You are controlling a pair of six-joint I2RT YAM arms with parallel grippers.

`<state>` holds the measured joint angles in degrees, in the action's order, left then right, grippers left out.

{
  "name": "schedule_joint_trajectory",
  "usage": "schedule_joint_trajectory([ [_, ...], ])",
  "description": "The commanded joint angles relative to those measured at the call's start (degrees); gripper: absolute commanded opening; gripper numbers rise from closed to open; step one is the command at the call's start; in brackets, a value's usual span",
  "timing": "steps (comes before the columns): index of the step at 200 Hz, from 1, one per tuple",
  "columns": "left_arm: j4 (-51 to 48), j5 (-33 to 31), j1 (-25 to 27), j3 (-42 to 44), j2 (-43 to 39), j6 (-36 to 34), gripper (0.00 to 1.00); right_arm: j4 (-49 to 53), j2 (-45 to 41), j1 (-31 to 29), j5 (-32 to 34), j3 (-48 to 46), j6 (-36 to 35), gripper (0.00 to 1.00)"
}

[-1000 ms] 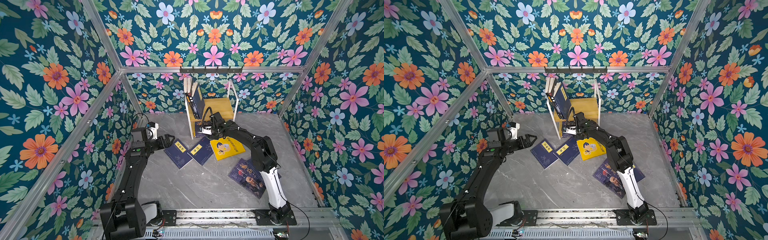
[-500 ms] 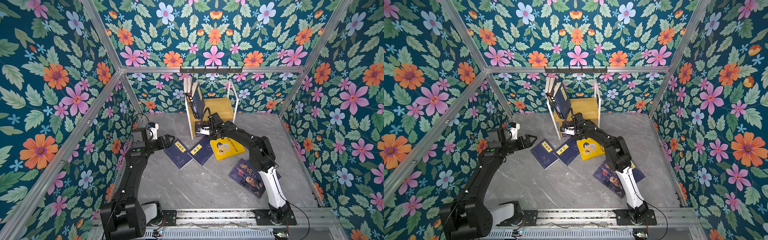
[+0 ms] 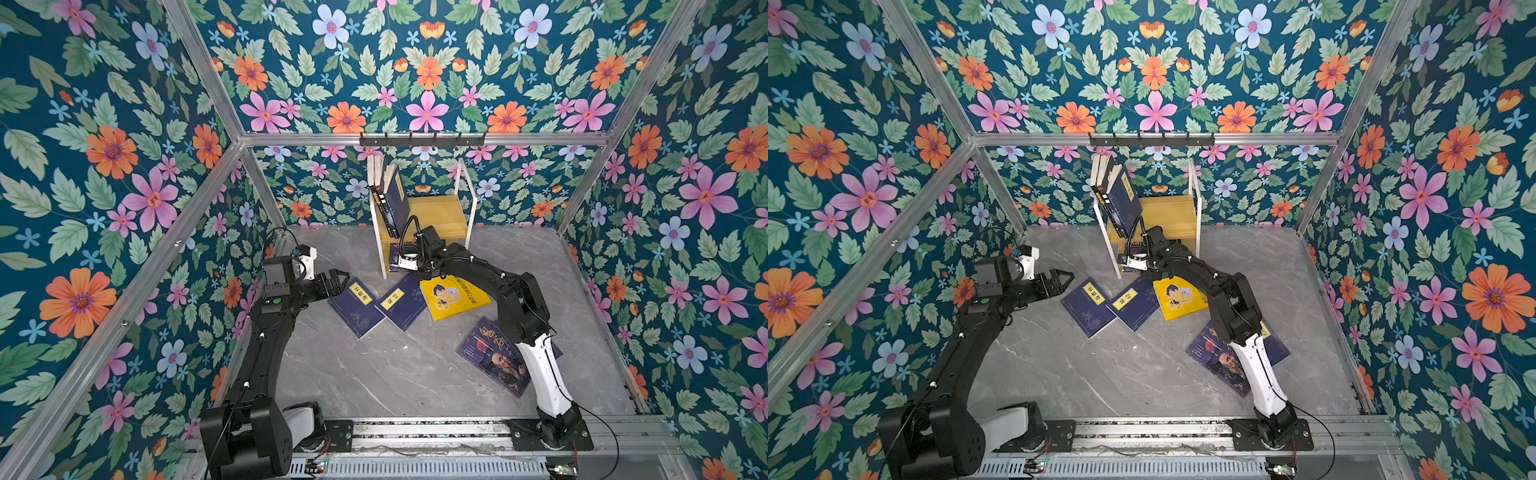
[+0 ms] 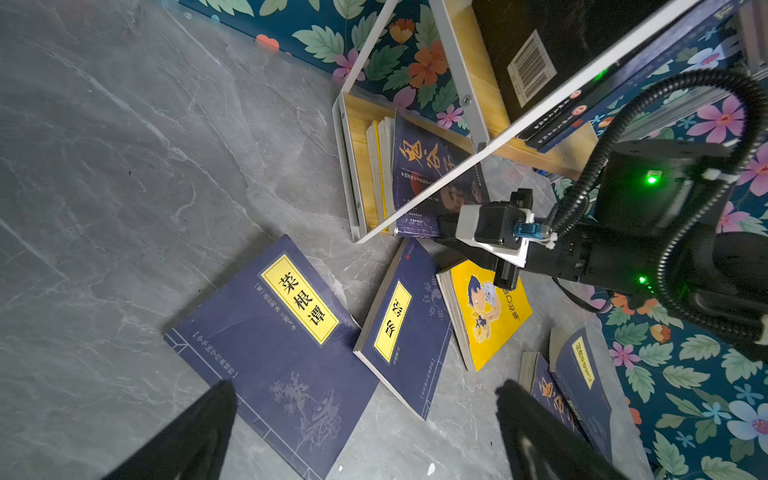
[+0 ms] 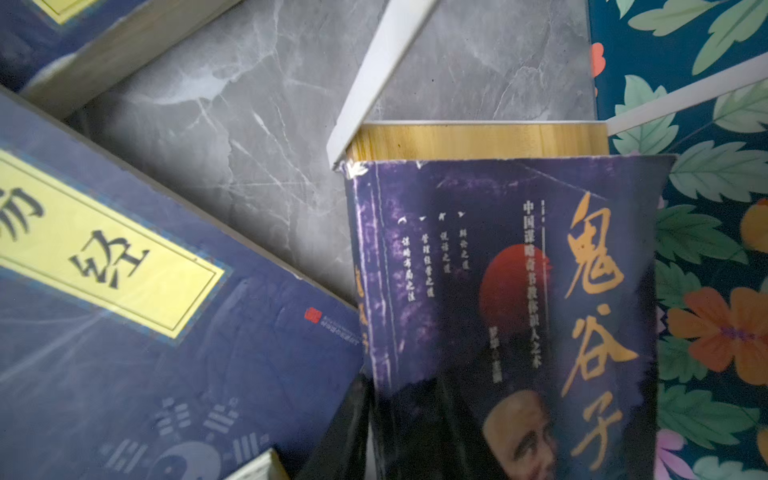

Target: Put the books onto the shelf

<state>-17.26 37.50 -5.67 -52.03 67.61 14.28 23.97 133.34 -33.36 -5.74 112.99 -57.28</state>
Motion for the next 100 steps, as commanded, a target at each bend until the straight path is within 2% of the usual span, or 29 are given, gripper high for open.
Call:
schedule_joint_trajectory([
  [1,1.21,0.50,-0.13,-0.28,-0.35,-0.09,1.00,-1.94,-1.66,-0.21,-0.67,-0.91,-0.27,0.31],
  [64,1.52,0.80,-0.10,0.35,-0.77,0.00,1.00,0.26,-8.90,1.29,0.57,-9.68,-1.94,0.50],
  [100,1.69,0.91,-0.11,0.29,-0.67,0.48,1.00,-3.74,-11.95,3.84,0.94,-17.19,-4.09,0.56],
])
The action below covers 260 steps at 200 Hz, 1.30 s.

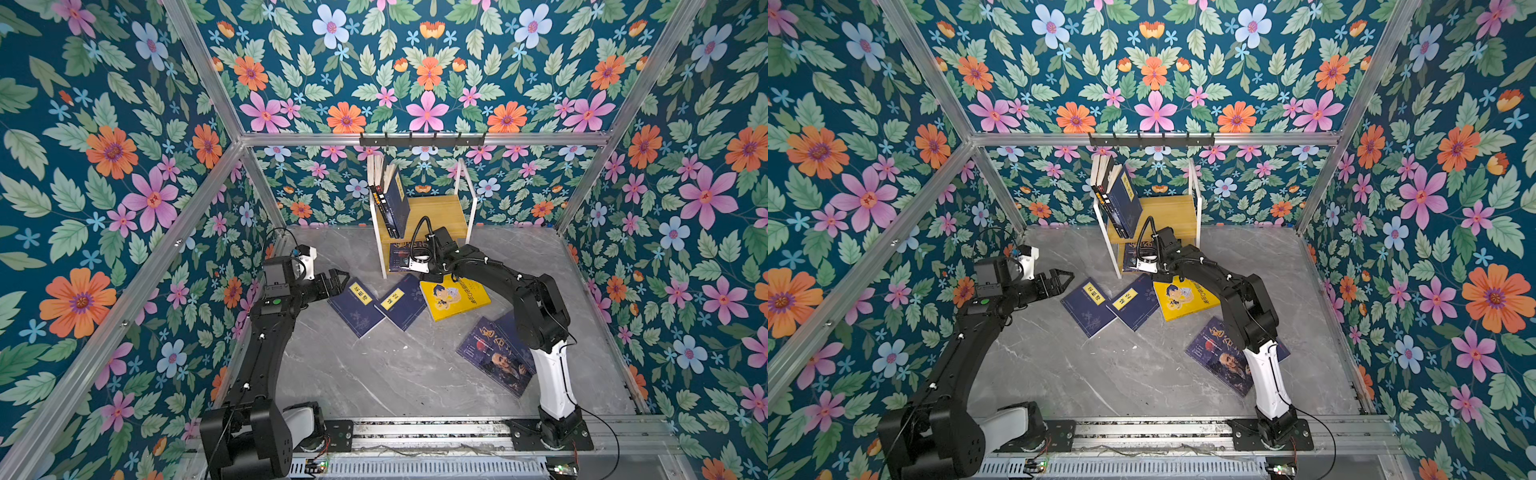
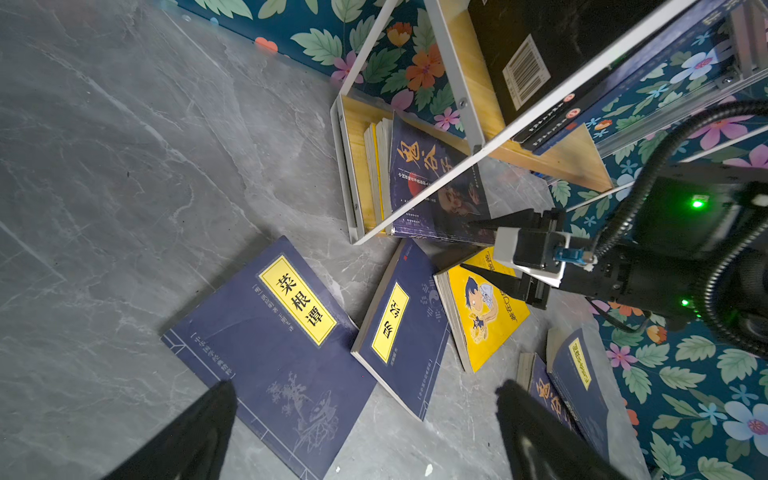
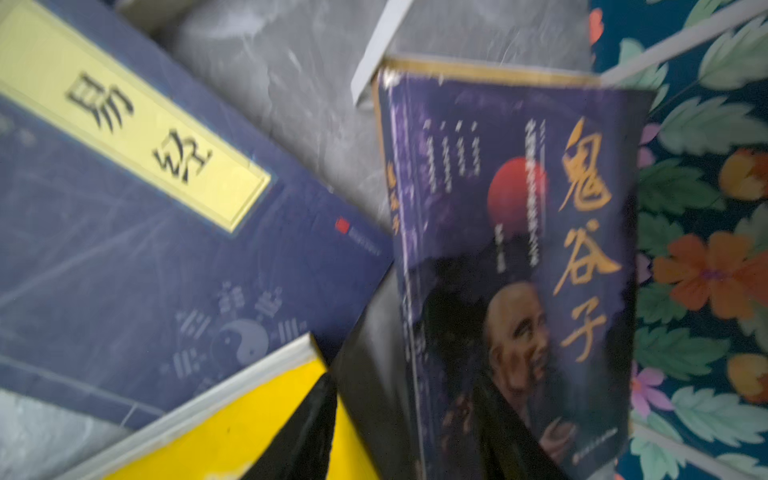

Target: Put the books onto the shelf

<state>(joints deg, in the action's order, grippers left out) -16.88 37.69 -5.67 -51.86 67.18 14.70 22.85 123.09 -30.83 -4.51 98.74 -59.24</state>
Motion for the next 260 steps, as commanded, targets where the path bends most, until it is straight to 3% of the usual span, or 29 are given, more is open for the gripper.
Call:
schedule_joint_trajectory([
  [1,1.32,0.72,-0.08,0.15,-0.26,0.07,1.00,-2.63,-1.79,1.34,-0.34,-2.98,-2.07,0.56],
  [78,0.71,0.41,-0.13,-0.56,0.15,-0.13,1.00,-5.28,0.37,3.50,0.95,-2.25,-1.41,0.55],
  [170,1.12,0.58,-0.13,-0.26,0.33,0.06,1.00,-4.86,4.07,3.93,1.52,2.76,-0.71,0.35],
  [232,1.30,0.55,-0.21,0.16,0.06,-0.11,1.00,-4.14,2.91,3.93,1.15,1.64,-2.49,0.36],
  [260,1.24,0.72,-0.21,-0.09,0.10,0.09,1.00,-3.45,1.20,3.85,0.68,0.66,-2.39,0.47],
])
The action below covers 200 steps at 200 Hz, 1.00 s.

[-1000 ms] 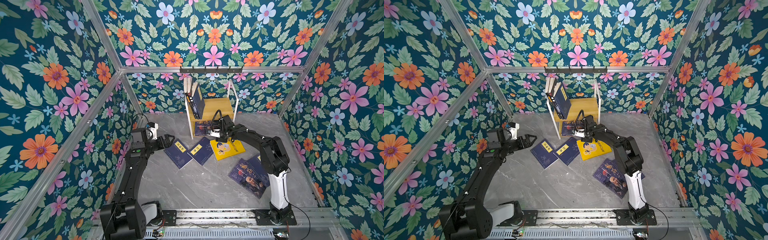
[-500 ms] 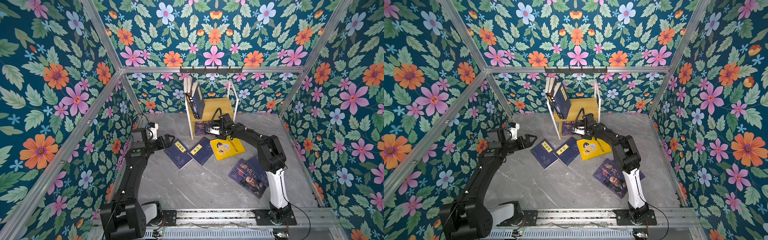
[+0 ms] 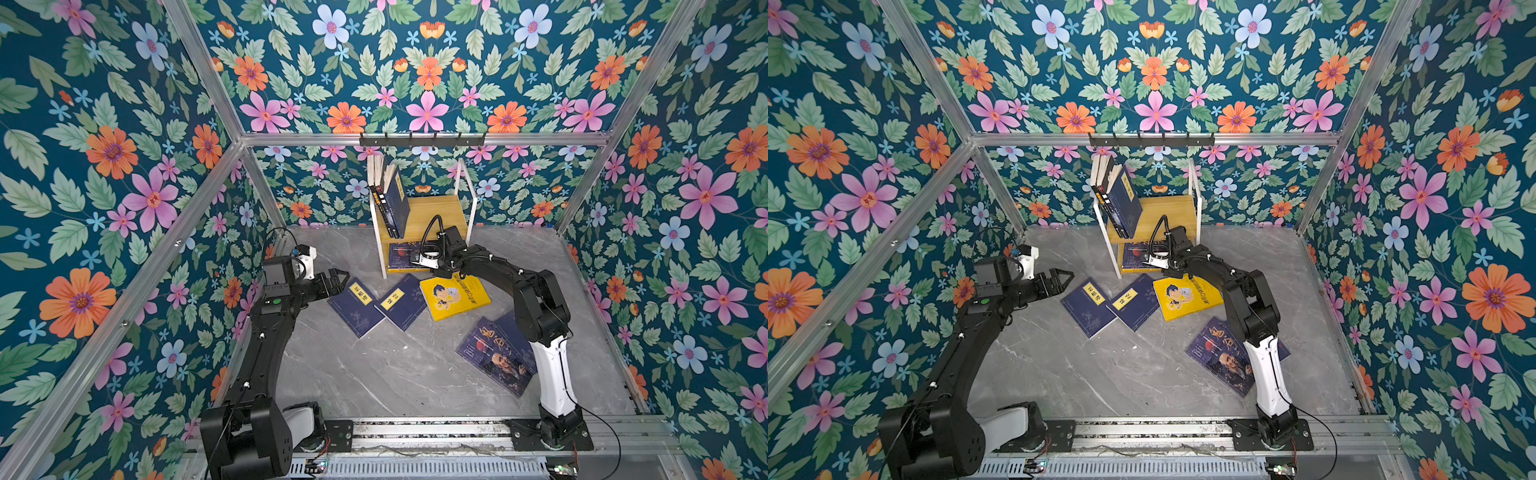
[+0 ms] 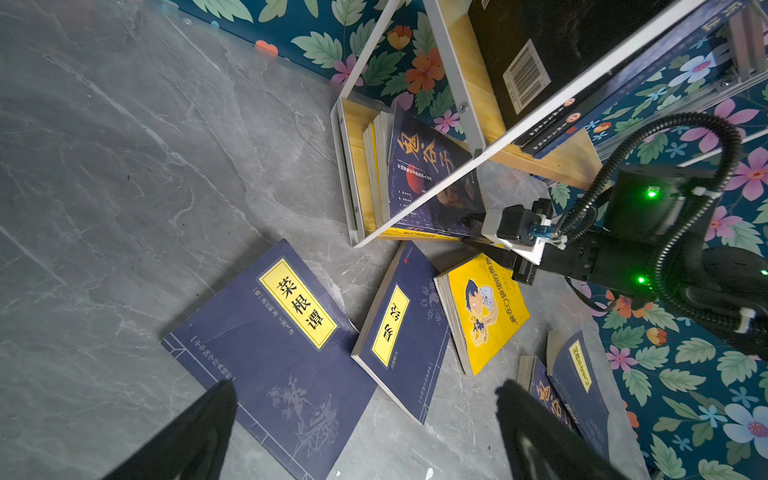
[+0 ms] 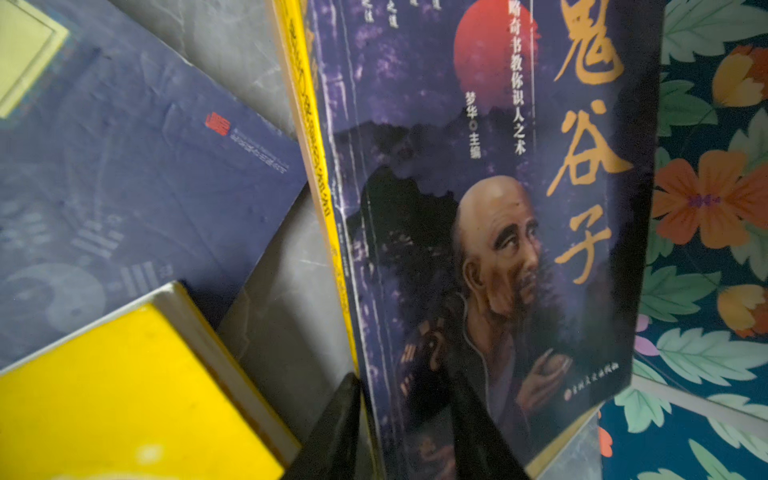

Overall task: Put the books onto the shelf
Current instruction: 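Open the right gripper and withdraw it from the shelf toward the table books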

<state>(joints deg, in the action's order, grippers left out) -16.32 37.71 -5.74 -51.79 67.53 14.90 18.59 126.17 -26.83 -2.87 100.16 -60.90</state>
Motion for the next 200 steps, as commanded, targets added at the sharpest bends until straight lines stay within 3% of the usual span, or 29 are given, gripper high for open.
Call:
schedule_joint_trajectory([
  [1,0.67,0.69,-0.15,-0.15,-0.27,-0.12,1.00,0.82,-1.98,-0.15,-0.98,-0.80,-0.76,0.48],
  [47,0.64,0.54,-0.09,-0.15,-0.25,-0.35,1.00,0.55,-11.07,-0.49,-2.59,-7.61,3.25,0.61],
  [103,2.81,2.86,0.17,1.53,0.24,1.25,1.00,0.39,-28.83,-0.50,-0.63,-24.96,22.75,0.77],
  [145,4.09,5.88,1.41,2.31,1.41,2.46,1.00,4.24,-41.31,-0.33,6.62,-34.41,49.42,0.86],
  [170,4.16,6.29,4.38,2.26,2.54,1.36,1.00,6.35,-48.74,1.60,7.51,-40.12,64.10,0.93],
  [177,3.48,6.19,5.67,1.69,3.20,0.87,1.00,7.59,-50.69,2.83,7.61,-41.33,68.72,0.98],
  [200,-1.17,3.12,14.15,-3.36,6.01,-5.43,1.00,12.34,-56.26,11.23,2.58,-45.70,83.33,0.99],
])
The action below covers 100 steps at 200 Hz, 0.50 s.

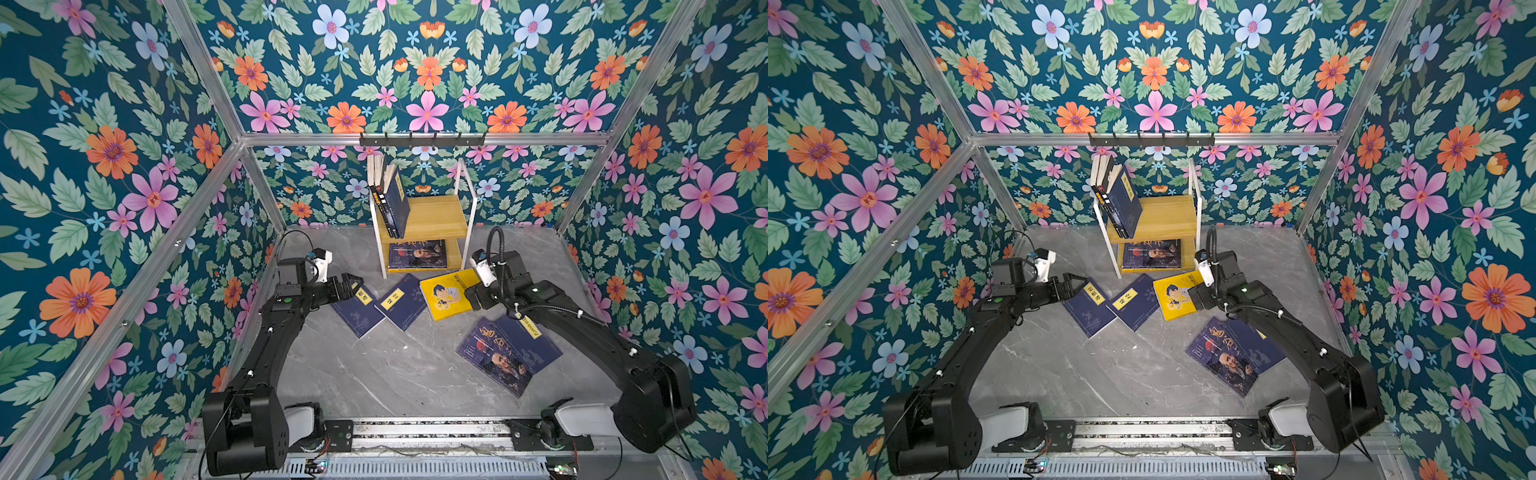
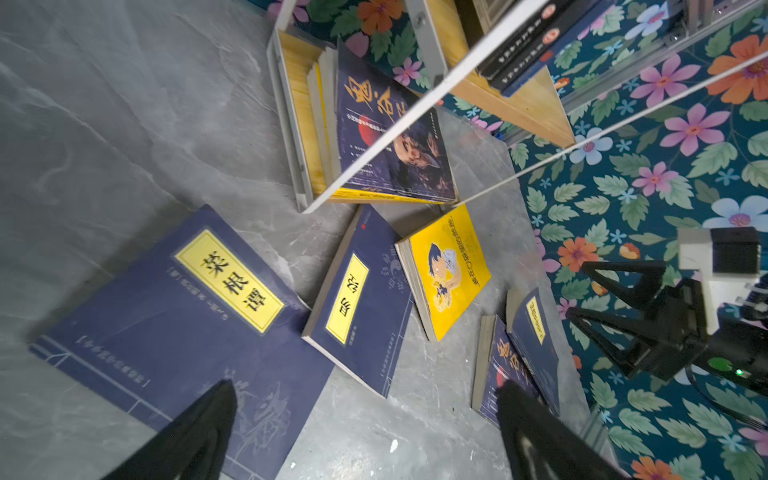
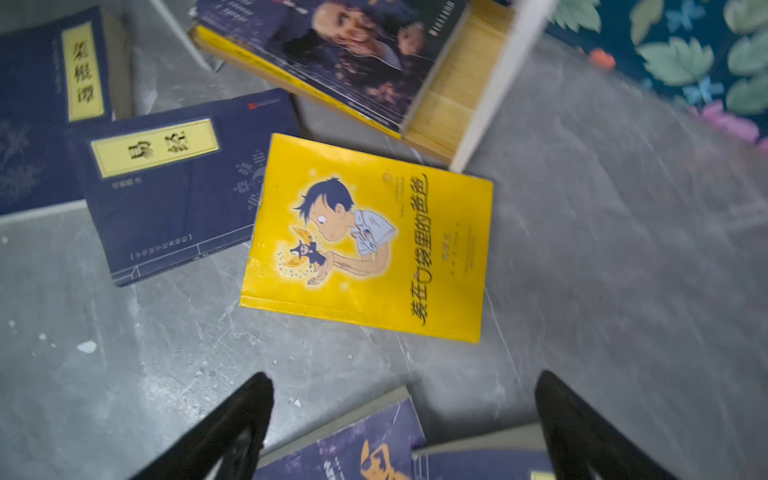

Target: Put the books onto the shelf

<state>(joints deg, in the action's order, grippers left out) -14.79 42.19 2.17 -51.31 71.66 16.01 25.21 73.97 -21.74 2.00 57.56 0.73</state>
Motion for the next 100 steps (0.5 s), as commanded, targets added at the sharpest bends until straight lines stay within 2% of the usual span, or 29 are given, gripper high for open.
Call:
schedule_joint_trajectory([
  [1,-2.92,-1.61,6.87,-4.17,2.07,-7.14,1.00,5.90,-4.22,6.47,-2.58,-3.26,22.35,0.99],
  [18,-6.09,-4.91,15.58,-9.58,5.82,-13.44,1.00,8.23,-7.70,13.59,-6.11,-6.91,29.50,0.99],
  [33,-6.84,-6.65,21.94,-14.30,10.34,-15.49,1.00,10.31,-11.05,19.24,-7.41,-10.02,33.87,0.98],
  [68,-4.96,-9.16,34.28,-26.49,22.89,-16.37,1.00,12.62,-18.34,29.94,-10.00,-17.84,40.89,0.97],
  [100,-4.37,-10.46,41.70,-39.31,36.50,-11.63,0.97,13.19,-23.81,36.08,-13.09,-23.85,44.78,0.99],
])
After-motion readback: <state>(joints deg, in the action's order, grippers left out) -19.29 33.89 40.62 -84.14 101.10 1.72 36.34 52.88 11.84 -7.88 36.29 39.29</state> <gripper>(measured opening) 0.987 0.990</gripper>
